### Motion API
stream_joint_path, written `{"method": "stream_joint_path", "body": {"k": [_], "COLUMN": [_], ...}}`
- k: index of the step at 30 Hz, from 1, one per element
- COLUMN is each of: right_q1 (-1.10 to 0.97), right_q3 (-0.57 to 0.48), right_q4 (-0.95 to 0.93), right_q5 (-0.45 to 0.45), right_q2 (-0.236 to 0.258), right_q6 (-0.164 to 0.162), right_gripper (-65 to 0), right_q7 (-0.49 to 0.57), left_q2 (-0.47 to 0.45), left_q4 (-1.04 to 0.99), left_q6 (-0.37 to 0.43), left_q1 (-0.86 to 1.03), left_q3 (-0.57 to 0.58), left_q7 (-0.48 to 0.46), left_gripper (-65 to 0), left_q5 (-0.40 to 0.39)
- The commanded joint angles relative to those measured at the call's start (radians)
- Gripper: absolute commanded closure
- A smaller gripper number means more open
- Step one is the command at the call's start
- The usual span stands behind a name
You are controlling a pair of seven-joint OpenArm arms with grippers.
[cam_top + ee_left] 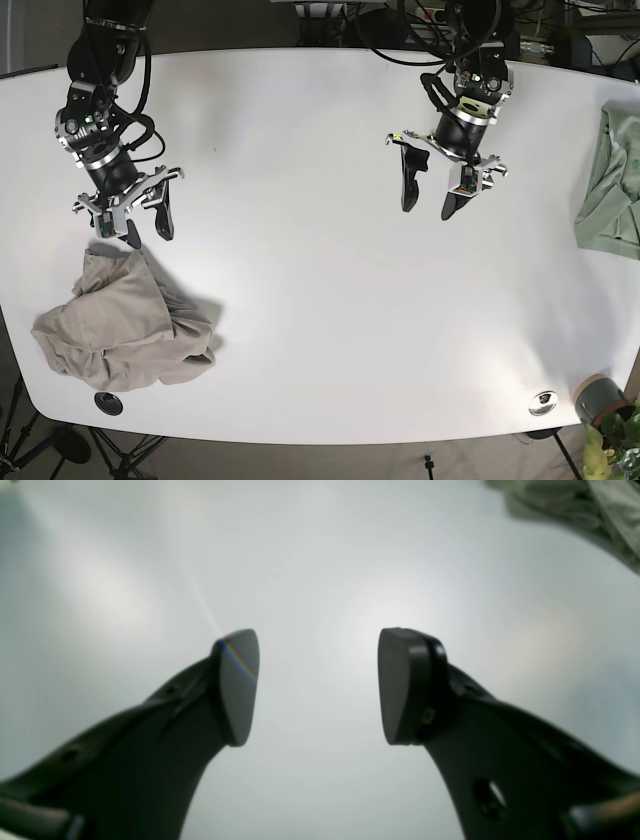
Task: Fold the T-shirt properly
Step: 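Lower the right gripper toward the beige cloth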
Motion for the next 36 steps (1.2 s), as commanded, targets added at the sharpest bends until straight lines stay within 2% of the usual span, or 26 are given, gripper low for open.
{"method": "stream_joint_path", "body": {"k": [1,7,15,21,27,32,36], "right_q1": [0.035,0.15,0.32,0.443,0.474,0.478,0.478], "right_q3": [0.005,0.003,0.003,0.002,0.0,-0.043,-0.045], "right_q4": [-0.034,-0.215,-0.49,-0.672,-0.726,-0.735,-0.789], "right_q5": [0.012,0.012,0.011,0.011,0.012,0.012,0.012], "right_q2": [0.033,0.079,0.146,0.174,0.163,0.133,0.129], "right_q6": [0.0,0.0,0.0,0.0,0.008,0.0,-0.002], "right_gripper": [-35.4,-39.5,-39.3,-39.3,-39.3,-39.3,-39.3], "right_q7": [0.023,0.025,0.031,0.033,0.031,0.034,0.105], "left_q2": [-0.002,-0.002,-0.003,-0.003,-0.002,-0.008,-0.008], "left_q4": [0.017,0.015,0.006,0.003,-0.011,-0.038,-0.031], "left_q6": [0.003,0.003,0.003,0.003,0.003,0.003,0.003], "left_q1": [-0.003,-0.022,-0.028,-0.028,-0.028,-0.028,-0.026], "left_q3": [-0.001,0.0,0.0,0.0,0.0,-0.001,-0.003], "left_q7": [-0.027,-0.027,0.051,0.051,0.051,0.051,0.051], "left_gripper": [-34.0,-34.2,-34.0,-34.0,-33.9,-33.9,-33.9], "left_q5": [-0.009,-0.009,-0.009,-0.009,-0.009,-0.011,-0.011]}}
